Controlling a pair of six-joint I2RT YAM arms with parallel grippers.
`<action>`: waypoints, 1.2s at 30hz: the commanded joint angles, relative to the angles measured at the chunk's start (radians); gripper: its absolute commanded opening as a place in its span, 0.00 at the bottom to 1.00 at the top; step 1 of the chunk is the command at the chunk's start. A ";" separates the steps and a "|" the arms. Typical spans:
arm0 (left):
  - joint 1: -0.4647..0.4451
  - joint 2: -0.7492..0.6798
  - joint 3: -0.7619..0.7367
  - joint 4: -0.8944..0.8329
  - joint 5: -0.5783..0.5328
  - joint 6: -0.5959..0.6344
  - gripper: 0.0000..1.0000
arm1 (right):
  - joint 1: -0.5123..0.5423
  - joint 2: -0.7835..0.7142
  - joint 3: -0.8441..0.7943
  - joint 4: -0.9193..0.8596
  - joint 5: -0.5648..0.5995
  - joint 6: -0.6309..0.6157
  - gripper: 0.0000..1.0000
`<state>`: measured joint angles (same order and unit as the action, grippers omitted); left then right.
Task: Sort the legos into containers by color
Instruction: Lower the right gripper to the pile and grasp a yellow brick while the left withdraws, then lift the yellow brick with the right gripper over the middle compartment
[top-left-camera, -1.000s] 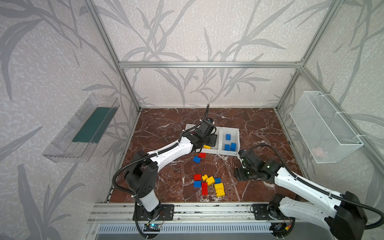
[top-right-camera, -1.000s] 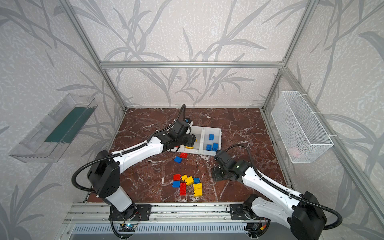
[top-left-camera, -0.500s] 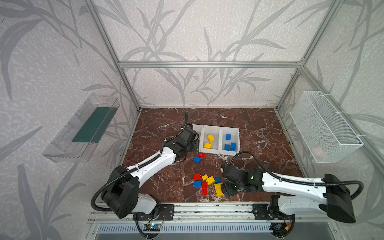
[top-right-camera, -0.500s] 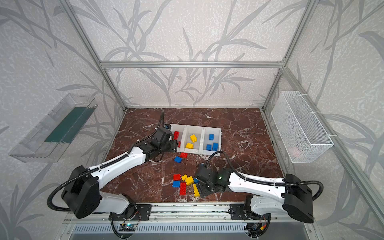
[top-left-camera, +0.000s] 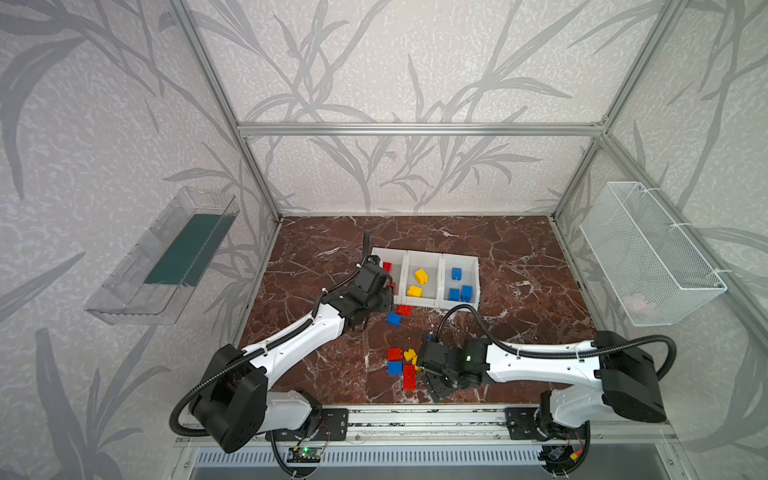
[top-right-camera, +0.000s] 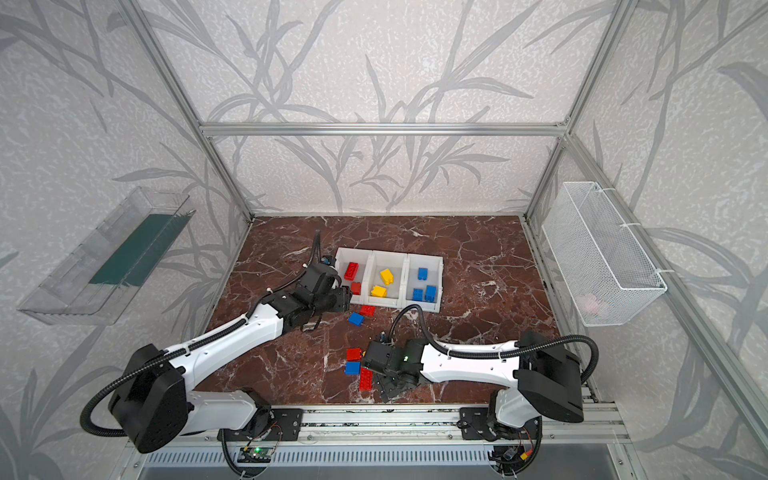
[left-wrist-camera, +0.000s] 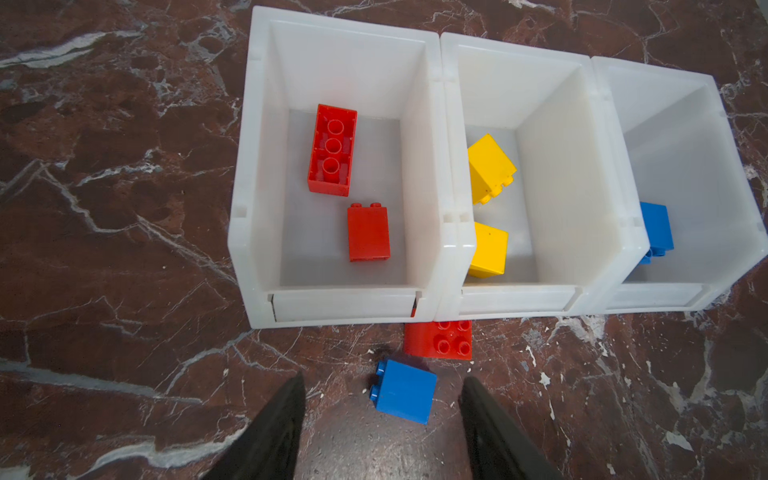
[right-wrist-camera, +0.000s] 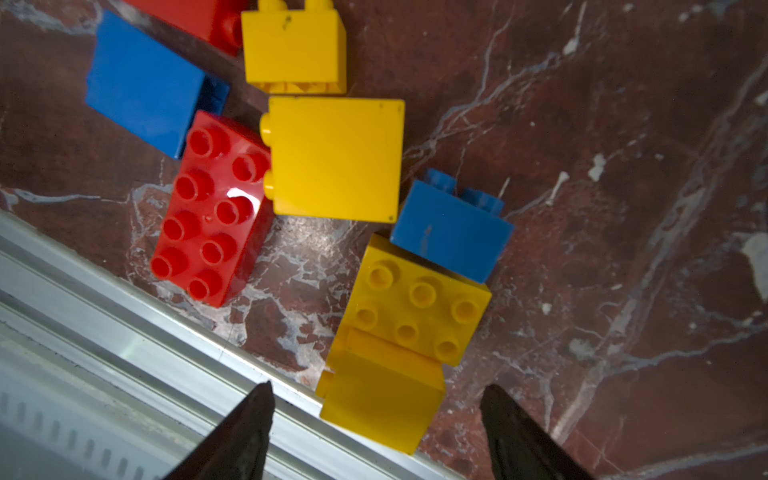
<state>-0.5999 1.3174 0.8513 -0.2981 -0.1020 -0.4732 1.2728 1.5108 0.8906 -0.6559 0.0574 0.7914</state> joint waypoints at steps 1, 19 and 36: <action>0.005 -0.034 -0.017 0.010 0.002 -0.025 0.62 | 0.011 0.033 0.024 -0.055 0.031 0.032 0.79; 0.005 -0.024 -0.020 0.020 0.021 -0.039 0.62 | -0.002 0.014 -0.038 -0.083 0.113 0.077 0.42; 0.002 -0.044 -0.036 0.016 0.028 -0.039 0.62 | -0.491 -0.161 0.134 -0.022 0.141 -0.378 0.40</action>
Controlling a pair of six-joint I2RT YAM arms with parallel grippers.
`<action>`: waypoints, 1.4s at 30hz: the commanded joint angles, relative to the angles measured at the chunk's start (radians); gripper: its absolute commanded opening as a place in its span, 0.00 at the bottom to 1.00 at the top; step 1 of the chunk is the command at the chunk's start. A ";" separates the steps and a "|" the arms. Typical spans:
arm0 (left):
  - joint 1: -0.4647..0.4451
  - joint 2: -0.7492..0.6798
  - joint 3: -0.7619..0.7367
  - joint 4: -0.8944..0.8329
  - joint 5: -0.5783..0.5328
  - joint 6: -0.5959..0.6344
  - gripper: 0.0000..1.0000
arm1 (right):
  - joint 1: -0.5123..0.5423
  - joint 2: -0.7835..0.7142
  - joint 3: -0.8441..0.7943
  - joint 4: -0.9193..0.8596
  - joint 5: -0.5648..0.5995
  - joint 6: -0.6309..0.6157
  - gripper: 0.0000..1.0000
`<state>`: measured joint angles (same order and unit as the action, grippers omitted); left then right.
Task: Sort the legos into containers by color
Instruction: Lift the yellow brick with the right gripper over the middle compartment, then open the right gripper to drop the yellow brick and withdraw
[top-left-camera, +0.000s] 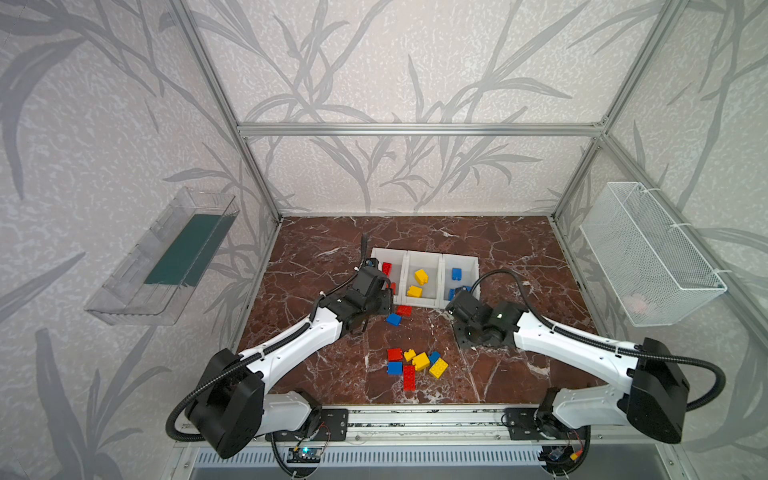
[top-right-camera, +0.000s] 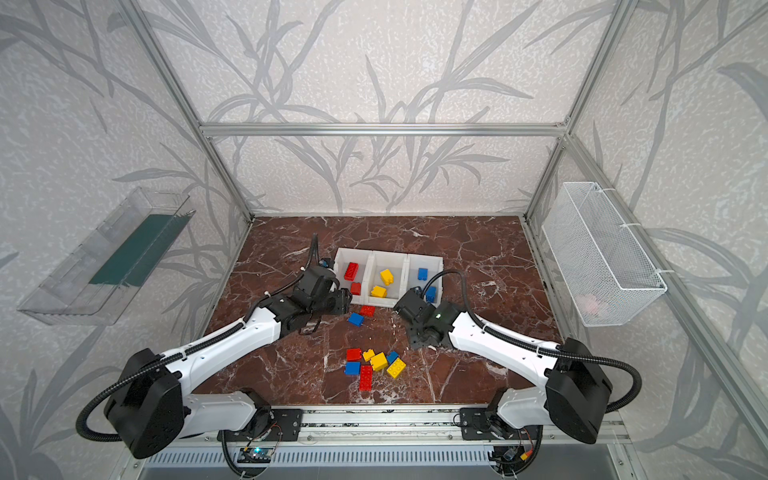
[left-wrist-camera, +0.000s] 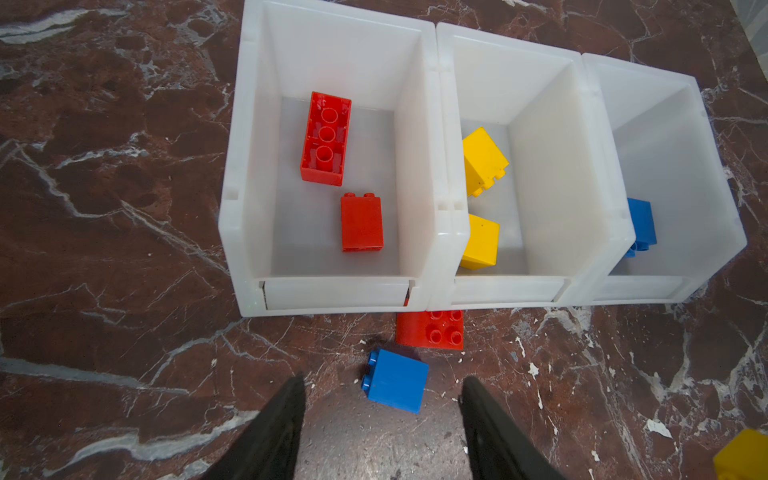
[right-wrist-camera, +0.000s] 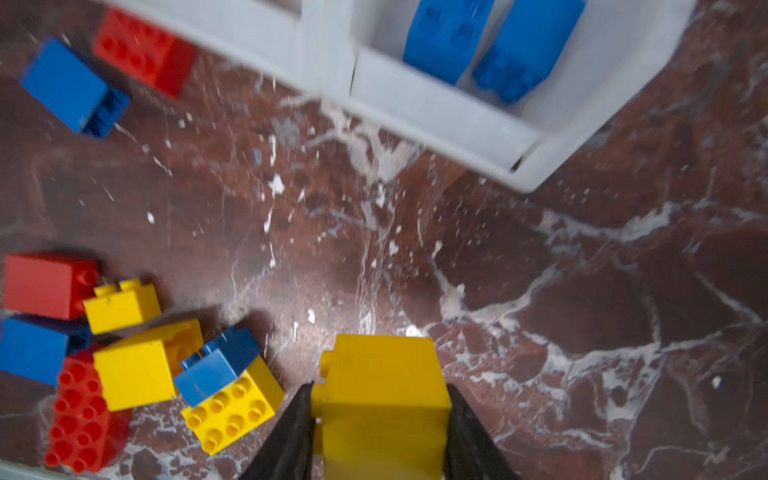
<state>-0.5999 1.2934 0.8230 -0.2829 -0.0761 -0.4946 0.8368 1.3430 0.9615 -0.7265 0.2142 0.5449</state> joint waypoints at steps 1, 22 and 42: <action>0.003 -0.025 -0.011 0.001 0.001 -0.016 0.62 | -0.082 0.030 0.094 0.058 -0.031 -0.152 0.40; -0.001 -0.161 -0.099 -0.056 -0.026 -0.050 0.62 | -0.134 0.638 0.732 -0.012 -0.161 -0.310 0.51; -0.075 -0.102 -0.084 -0.042 0.038 0.069 0.63 | -0.133 0.075 0.303 0.057 -0.094 -0.239 0.76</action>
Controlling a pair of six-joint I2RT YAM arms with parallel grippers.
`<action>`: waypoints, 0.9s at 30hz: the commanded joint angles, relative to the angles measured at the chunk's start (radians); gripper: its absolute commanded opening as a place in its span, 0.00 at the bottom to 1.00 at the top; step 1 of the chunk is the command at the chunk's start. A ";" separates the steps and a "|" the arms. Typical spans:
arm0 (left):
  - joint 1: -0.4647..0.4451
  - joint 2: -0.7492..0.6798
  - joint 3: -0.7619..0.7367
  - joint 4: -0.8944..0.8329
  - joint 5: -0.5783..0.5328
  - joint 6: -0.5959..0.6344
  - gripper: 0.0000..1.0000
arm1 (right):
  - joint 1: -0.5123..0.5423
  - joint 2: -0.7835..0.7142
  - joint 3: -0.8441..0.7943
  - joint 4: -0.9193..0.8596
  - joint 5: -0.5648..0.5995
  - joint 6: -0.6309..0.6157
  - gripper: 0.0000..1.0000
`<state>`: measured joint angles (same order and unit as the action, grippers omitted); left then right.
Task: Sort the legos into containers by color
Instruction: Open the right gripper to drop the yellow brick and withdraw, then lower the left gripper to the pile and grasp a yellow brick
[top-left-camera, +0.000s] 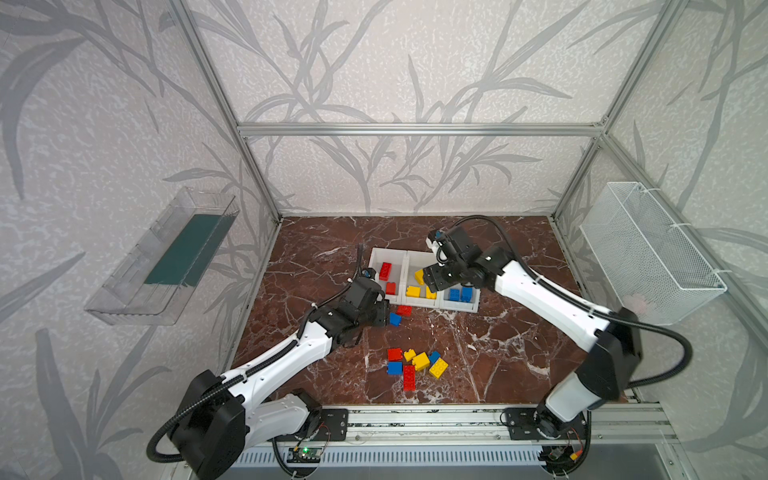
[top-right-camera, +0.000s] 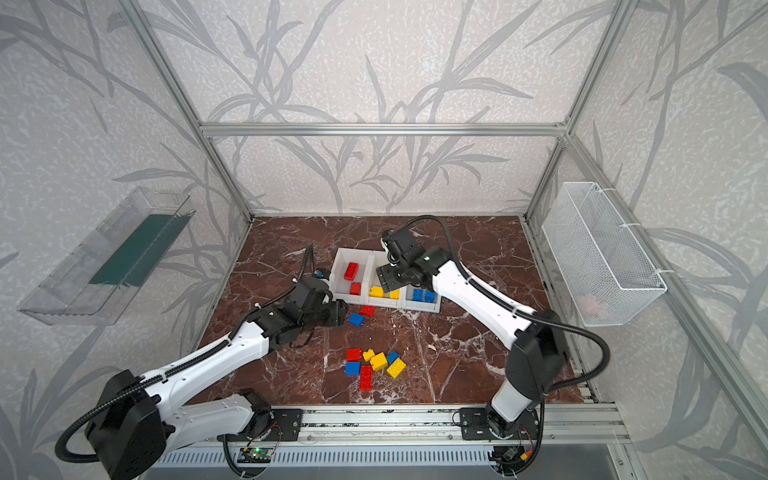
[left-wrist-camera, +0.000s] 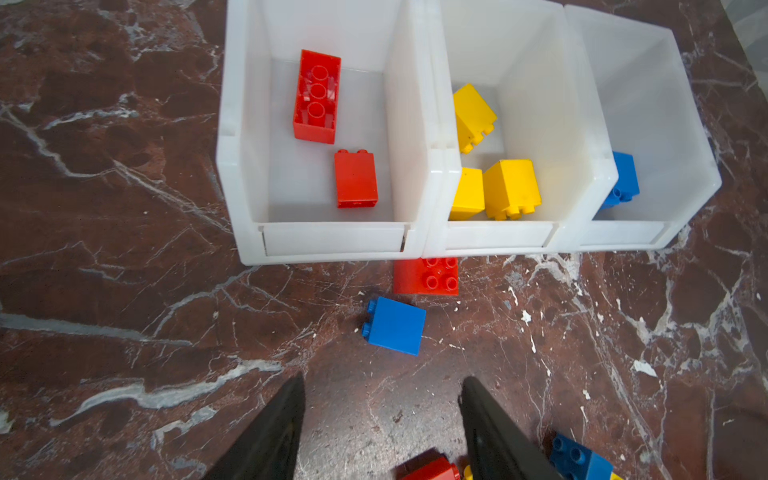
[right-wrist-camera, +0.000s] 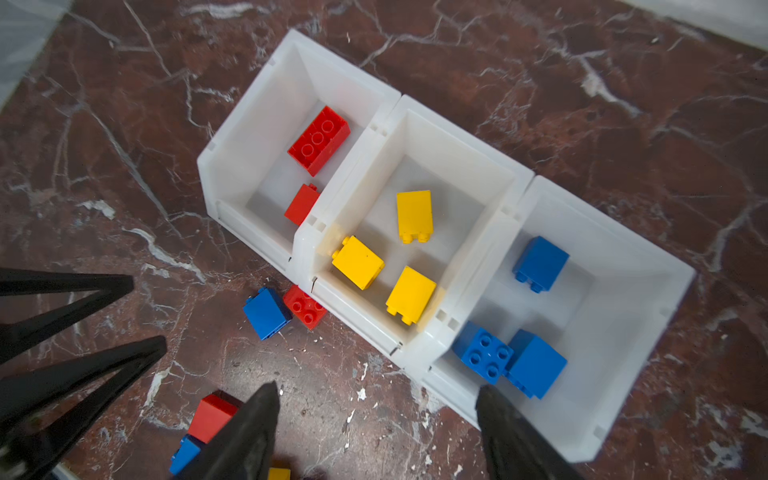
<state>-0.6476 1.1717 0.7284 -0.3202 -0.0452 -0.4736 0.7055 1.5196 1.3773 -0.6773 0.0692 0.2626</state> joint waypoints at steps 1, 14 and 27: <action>-0.044 0.034 0.014 -0.003 0.011 0.061 0.63 | -0.002 -0.164 -0.178 0.012 0.064 0.060 0.77; -0.248 0.242 0.131 -0.059 0.137 0.229 0.63 | -0.006 -0.535 -0.564 -0.109 0.143 0.298 0.79; -0.389 0.367 0.181 -0.104 0.157 0.261 0.63 | -0.007 -0.553 -0.561 -0.127 0.172 0.310 0.79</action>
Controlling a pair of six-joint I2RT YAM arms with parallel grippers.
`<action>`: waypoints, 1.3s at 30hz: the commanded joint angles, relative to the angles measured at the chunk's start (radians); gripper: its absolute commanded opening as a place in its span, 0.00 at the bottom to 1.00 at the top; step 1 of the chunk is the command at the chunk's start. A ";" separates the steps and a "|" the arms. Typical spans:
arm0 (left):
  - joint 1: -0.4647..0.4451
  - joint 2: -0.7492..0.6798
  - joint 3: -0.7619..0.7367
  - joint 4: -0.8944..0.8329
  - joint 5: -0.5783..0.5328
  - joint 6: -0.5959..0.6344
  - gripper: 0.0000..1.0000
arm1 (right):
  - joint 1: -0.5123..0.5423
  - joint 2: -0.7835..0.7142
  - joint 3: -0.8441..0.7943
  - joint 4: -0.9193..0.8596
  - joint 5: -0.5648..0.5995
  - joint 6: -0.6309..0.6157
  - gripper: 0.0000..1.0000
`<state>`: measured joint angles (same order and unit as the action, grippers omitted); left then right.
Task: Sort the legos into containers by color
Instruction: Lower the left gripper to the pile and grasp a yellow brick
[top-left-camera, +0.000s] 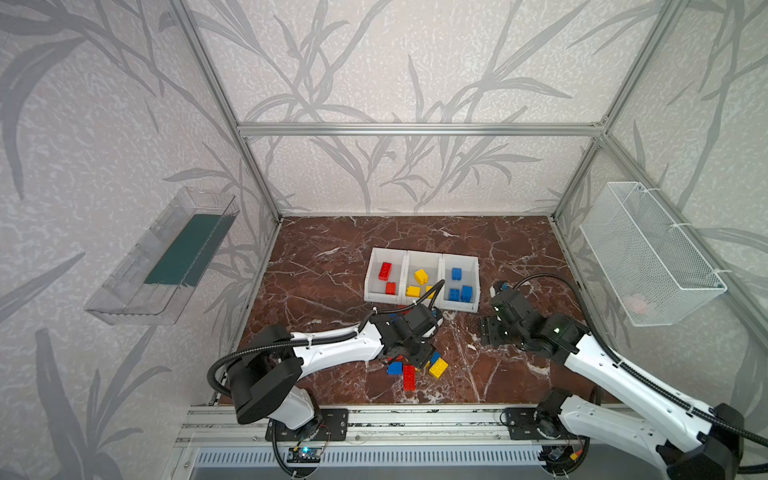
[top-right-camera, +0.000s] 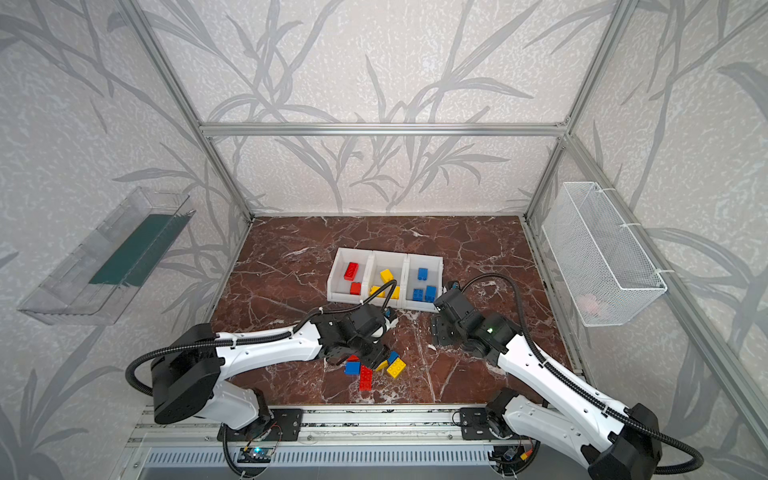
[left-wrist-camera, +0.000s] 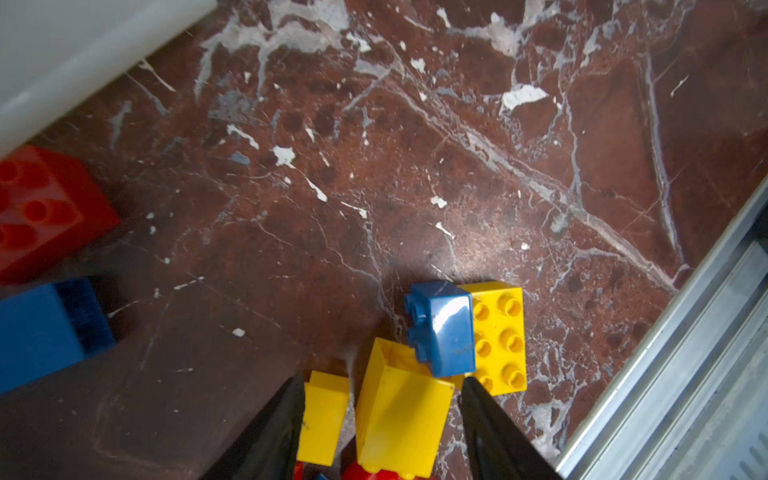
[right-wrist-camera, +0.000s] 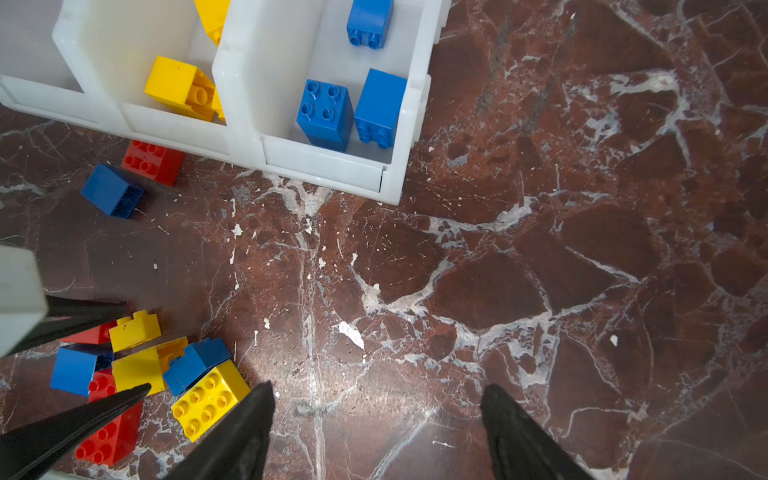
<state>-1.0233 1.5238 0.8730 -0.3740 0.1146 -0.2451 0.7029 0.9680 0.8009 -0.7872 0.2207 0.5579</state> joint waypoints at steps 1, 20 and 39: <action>-0.016 0.019 0.040 -0.061 -0.011 0.039 0.62 | -0.005 -0.002 0.013 -0.017 0.020 0.016 0.79; -0.047 0.094 0.066 -0.077 0.003 0.087 0.57 | -0.004 -0.008 -0.010 -0.015 0.022 0.039 0.79; -0.039 0.086 0.127 -0.115 -0.095 0.084 0.33 | -0.005 -0.018 -0.011 -0.026 0.038 0.042 0.79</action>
<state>-1.0702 1.6489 0.9630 -0.4557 0.0883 -0.1654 0.7029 0.9657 0.8005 -0.7910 0.2363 0.5919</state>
